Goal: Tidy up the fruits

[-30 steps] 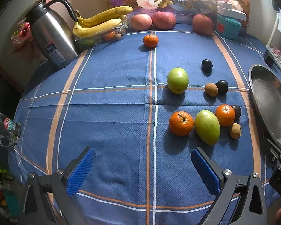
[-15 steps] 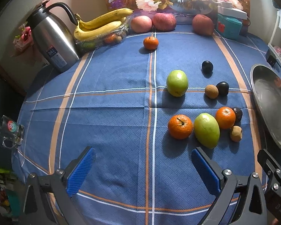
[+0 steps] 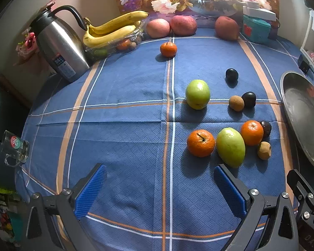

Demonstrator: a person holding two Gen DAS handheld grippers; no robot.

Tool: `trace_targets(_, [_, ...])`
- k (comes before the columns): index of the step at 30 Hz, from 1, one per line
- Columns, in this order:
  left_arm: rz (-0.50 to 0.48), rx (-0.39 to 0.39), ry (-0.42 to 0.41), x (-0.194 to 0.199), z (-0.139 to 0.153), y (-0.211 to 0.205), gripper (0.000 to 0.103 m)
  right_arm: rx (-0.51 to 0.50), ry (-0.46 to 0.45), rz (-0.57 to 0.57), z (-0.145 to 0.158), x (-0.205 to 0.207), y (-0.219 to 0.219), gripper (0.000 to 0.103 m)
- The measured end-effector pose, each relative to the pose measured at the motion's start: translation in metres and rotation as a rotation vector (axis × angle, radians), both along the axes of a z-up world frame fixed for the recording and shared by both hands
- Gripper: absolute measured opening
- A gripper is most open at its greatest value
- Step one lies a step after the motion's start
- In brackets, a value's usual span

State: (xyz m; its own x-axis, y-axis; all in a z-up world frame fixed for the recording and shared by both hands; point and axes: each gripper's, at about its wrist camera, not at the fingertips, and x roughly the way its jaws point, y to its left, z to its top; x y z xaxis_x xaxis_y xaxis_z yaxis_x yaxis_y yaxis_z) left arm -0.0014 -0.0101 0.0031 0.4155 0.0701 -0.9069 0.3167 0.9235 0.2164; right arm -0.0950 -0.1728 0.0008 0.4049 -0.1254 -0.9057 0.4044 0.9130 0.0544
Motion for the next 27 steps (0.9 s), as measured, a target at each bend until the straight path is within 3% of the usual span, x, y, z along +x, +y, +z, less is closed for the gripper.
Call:
trace_targets(3, [0.002, -0.004, -0.002, 0.001, 0.001, 0.000, 0.103, -0.001, 0.002, -0.001, 0.000, -0.001, 0.000, 0.098])
trace_targets(5, [0.003, -0.039, -0.045, -0.001, 0.001, 0.000, 0.103, -0.003, 0.002, 0.000, 0.000, -0.001, 0.000, 0.098])
trace_targets(27, [0.023, -0.113, -0.041, 0.011, 0.013, 0.006, 0.103, -0.041, 0.033, -0.010, -0.001, 0.003, 0.000, 0.098])
